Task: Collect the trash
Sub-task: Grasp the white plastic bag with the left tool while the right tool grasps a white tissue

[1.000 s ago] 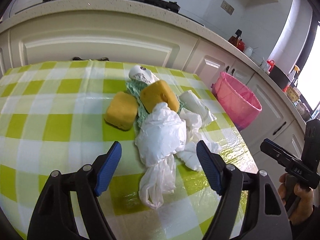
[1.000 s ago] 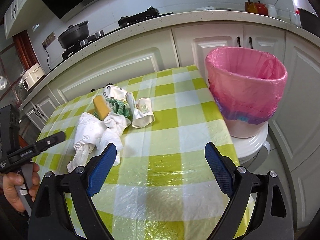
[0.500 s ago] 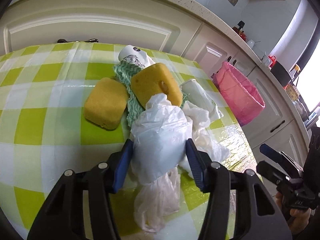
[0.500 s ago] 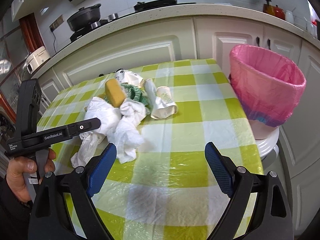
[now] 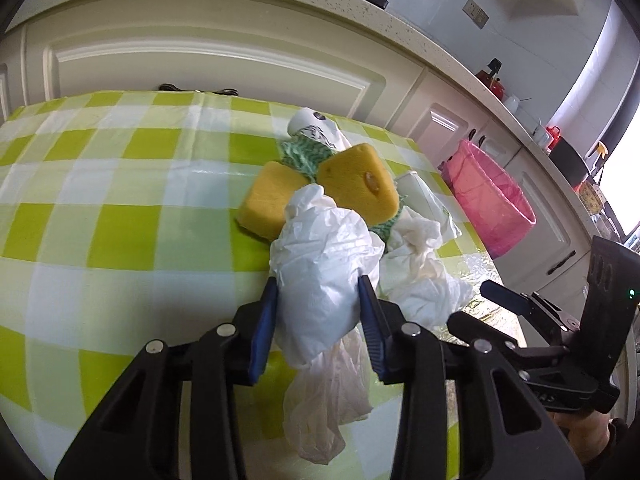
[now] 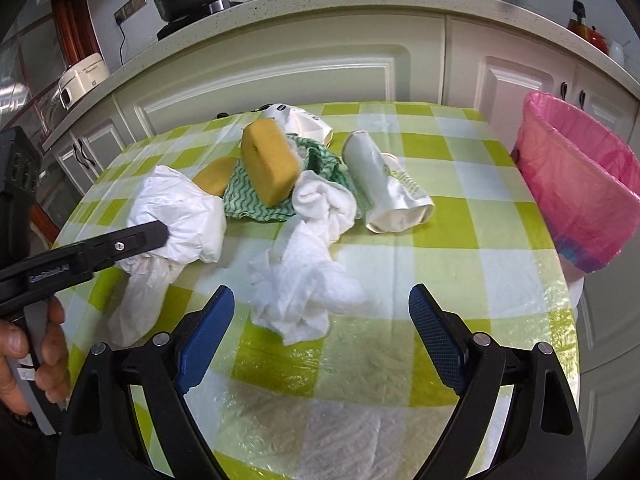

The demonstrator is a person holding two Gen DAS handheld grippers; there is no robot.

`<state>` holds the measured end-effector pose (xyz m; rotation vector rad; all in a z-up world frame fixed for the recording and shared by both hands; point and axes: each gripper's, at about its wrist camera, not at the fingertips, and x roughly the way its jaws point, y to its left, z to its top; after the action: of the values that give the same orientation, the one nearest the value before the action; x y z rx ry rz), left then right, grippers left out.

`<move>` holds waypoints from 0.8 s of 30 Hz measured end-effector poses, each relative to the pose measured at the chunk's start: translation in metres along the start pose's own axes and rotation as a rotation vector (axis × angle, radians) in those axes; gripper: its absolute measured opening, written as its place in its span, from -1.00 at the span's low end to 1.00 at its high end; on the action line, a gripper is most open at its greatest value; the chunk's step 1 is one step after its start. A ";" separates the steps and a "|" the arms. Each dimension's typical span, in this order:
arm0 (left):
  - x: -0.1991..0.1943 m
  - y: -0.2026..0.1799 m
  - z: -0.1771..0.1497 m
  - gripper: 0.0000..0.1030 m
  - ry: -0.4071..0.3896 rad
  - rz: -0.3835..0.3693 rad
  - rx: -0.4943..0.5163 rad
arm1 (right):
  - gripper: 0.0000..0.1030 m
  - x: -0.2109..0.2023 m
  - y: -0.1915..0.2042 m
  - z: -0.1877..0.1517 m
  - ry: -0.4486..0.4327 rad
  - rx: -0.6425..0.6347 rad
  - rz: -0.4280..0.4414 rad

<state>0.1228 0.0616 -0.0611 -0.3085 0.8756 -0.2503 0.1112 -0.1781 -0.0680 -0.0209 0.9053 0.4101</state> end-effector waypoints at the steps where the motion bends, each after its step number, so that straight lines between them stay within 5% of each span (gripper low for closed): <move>1: -0.003 0.002 0.000 -0.26 -0.006 0.005 -0.001 | 0.55 0.003 0.002 0.001 0.006 0.001 -0.001; 6: -0.014 0.007 0.002 -0.26 -0.029 0.029 -0.001 | 0.29 0.018 0.010 0.005 0.036 -0.013 -0.011; 11: -0.018 0.008 0.003 -0.26 -0.038 0.038 0.008 | -0.31 0.026 0.016 0.005 0.060 -0.038 -0.016; 24: -0.028 -0.006 0.010 -0.26 -0.072 0.054 0.030 | -0.41 -0.008 -0.012 0.008 -0.013 0.010 -0.022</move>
<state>0.1128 0.0668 -0.0329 -0.2641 0.8075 -0.2014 0.1173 -0.1899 -0.0586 -0.0193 0.8937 0.3844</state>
